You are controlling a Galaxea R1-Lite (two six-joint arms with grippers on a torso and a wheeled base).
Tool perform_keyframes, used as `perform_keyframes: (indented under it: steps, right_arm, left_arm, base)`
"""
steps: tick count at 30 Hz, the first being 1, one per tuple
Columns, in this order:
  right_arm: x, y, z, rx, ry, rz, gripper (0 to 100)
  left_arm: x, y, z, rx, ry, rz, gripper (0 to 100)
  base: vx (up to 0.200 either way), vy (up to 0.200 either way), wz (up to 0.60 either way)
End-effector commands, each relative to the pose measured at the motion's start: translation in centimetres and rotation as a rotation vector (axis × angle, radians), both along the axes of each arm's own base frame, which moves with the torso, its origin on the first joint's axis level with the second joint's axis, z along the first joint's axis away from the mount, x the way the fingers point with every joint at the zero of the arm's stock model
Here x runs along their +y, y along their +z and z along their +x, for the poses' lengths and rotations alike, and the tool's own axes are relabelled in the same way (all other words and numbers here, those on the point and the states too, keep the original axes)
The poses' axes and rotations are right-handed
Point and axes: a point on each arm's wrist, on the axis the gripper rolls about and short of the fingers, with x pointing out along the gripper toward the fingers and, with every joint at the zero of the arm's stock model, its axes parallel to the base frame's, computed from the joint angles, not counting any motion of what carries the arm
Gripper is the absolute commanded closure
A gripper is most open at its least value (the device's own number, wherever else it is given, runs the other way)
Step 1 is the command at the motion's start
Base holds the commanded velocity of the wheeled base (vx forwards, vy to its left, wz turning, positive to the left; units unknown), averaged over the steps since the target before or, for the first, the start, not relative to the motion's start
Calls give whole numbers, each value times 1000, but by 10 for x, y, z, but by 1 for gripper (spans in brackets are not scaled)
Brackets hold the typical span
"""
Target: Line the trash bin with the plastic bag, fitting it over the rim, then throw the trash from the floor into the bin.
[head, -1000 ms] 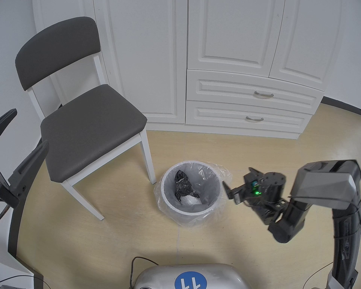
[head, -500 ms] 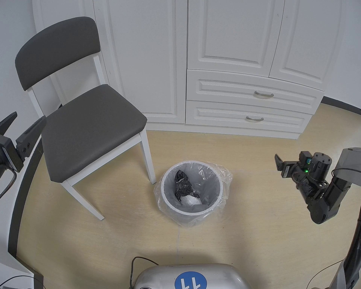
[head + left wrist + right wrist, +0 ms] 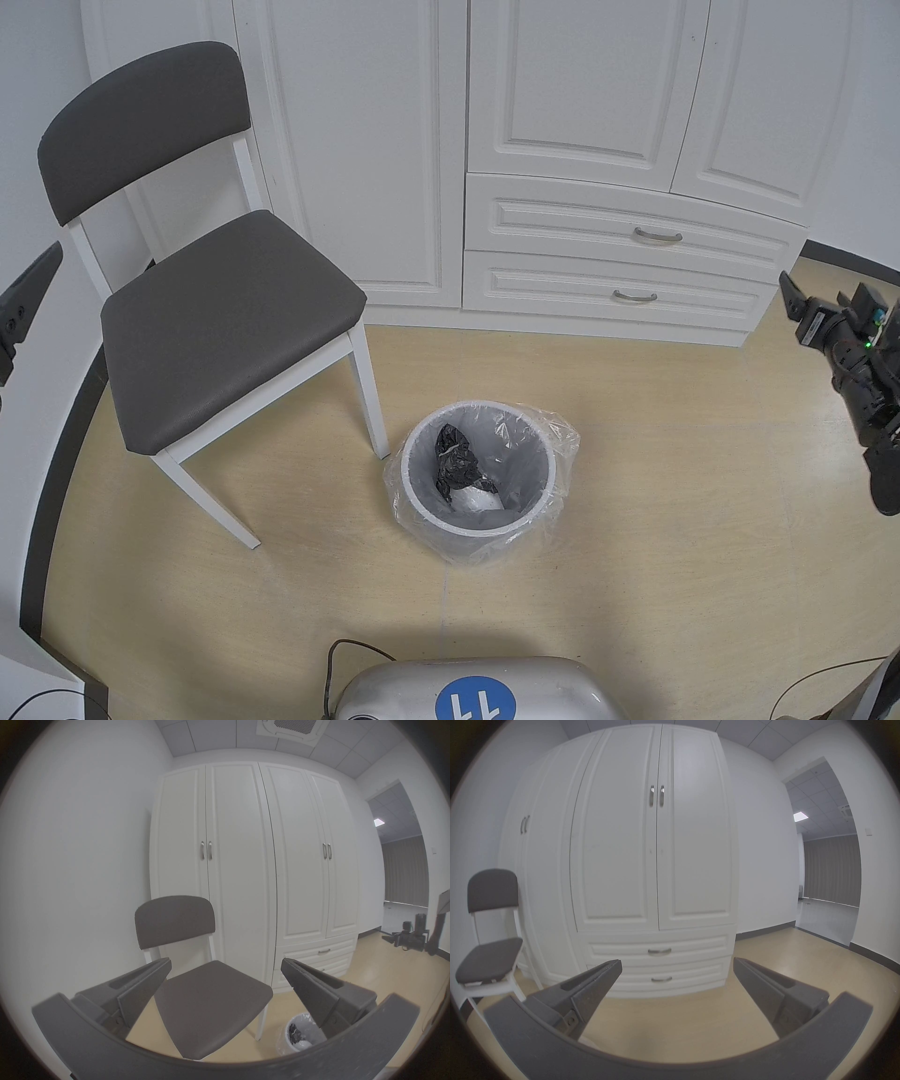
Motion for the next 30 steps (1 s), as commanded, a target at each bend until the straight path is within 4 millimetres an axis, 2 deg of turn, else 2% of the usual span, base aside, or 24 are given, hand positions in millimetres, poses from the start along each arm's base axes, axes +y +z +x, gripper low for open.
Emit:
perform_keyframes:
  steps: [1, 3, 4, 5, 9, 10, 11, 12, 15, 16, 18, 24, 30]
  right_arm:
    - [2, 67, -75, -183, 4, 11, 0]
    - [1, 79, -102, -219, -4, 15, 0]
    - [1, 80, -104, -222, -4, 15, 0]
    - [0, 84, -125, -239, -9, 18, 0]
    - [-2, 83, -176, -265, -27, 16, 0]
    - [-2, 82, -179, -267, -27, 16, 0]
    - [-2, 77, -202, -274, -29, 15, 0]
    - [-2, 72, -217, -276, -29, 15, 0]
    - [-1, 53, -254, -261, -32, 14, 0]
    - [-1, 51, -258, -261, -32, 14, 0]
    - [-1, 34, -288, -245, -48, 12, 0]
    - [1, 9, -338, -221, -54, 13, 0]
    - [-1, -8, -364, -239, -90, 33, 0]
  left_arm:
    - [4, 12, -18, -79, 13, -46, 0]
    - [5, 12, -18, -78, 10, -112, 0]
    - [6, 12, -18, -78, 12, -116, 0]
    - [9, 13, -19, -85, 24, -177, 0]
    - [16, 13, -30, -116, 81, -253, 0]
    - [17, 13, -31, -117, 86, -255, 0]
    - [18, 10, -37, -126, 103, -270, 0]
    - [18, 6, -40, -125, 108, -277, 0]
    - [17, -4, -55, -142, 113, -280, 0]
    - [17, -5, -56, -145, 113, -280, 0]
    - [15, -9, -71, -173, 105, -276, 0]
    - [12, -21, -97, -127, 80, -275, 0]
    - [9, -33, -125, -113, 3, -264, 0]
  base:
    - [0, 0, 0]
    - [0, 0, 0]
    - [0, 0, 0]
    - [0, 0, 0]
    - [0, 0, 0]
    - [0, 0, 0]
    - [0, 0, 0]
    - [0, 0, 0]
    - [0, 0, 0]
    - [0, 0, 0]
    - [0, 0, 0]
    - [0, 0, 0]
    - [0, 0, 0]
